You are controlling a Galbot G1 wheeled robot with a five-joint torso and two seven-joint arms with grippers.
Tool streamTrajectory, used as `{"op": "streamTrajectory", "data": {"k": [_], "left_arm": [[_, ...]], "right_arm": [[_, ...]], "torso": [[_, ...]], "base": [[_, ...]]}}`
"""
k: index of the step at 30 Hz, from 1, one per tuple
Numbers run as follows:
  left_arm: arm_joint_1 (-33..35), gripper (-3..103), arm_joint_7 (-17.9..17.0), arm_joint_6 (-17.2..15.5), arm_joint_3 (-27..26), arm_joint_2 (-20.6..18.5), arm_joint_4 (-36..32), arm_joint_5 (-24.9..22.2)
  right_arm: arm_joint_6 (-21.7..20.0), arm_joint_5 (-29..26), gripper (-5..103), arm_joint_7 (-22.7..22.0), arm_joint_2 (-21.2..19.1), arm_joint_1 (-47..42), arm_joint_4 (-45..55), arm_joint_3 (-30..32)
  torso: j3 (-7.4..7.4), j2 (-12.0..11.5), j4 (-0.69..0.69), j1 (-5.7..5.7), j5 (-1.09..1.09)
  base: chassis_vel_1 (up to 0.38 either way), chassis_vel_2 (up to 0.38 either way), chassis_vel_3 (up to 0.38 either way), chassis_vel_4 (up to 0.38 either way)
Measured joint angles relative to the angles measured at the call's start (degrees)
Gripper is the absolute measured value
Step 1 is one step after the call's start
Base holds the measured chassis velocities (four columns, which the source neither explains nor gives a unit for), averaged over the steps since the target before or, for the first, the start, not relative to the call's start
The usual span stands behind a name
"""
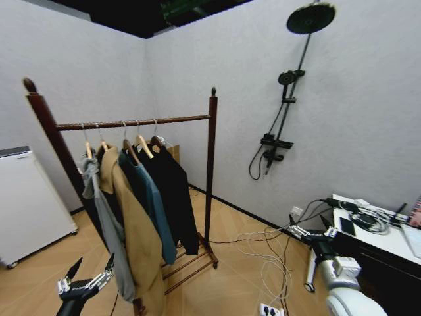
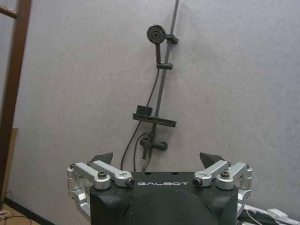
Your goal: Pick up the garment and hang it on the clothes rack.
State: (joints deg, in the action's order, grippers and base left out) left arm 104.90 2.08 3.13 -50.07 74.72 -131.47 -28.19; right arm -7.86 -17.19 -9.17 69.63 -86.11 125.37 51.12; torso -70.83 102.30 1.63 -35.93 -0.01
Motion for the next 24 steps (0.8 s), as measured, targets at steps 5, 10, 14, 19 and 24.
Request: {"op": "streamTrajectory", "data": {"k": [5,10,14,19,24], "left_arm": [[0.0,100,0.0,0.0,0.0,0.0,0.0,0.0],[0.0,100,0.0,0.0,0.0,0.0,0.0,0.0],[0.0,100,0.0,0.0,0.0,0.0,0.0,0.0],[0.0,100,0.0,0.0,0.0,0.0,0.0,0.0],[0.0,100,0.0,0.0,0.0,0.0,0.0,0.0]], "right_arm": [[-0.1,-0.3,100,-0.1,0.1,0.3,-0.3,-0.4],[0.1,-0.5,100,-0.1,-0.3,0.6,-1.0,-0.6],[0.3,-1.7,100,-0.2,-0.7,0.5,-1.4,-0.6],[0.9,-1.8,100,-0.2,-0.7,0.4,-1.8,-0.7],[1.2,-1.7,100,-0.2,-0.4,0.3,-2.0,-1.3]], "torso": [[0.0,0.0,0.02,0.0,0.0],[0.0,0.0,0.02,-0.01,0.0],[0.0,0.0,0.0,-0.01,0.0],[-0.01,0.0,0.03,-0.02,0.01],[0.0,0.0,0.02,-0.01,0.01]], "base": [[-0.123,-0.132,-0.127,-0.119],[-0.132,-0.122,-0.124,-0.131],[-0.126,-0.107,-0.104,-0.117],[-0.138,-0.124,-0.132,-0.134],[-0.121,-0.137,-0.117,-0.121]]}}
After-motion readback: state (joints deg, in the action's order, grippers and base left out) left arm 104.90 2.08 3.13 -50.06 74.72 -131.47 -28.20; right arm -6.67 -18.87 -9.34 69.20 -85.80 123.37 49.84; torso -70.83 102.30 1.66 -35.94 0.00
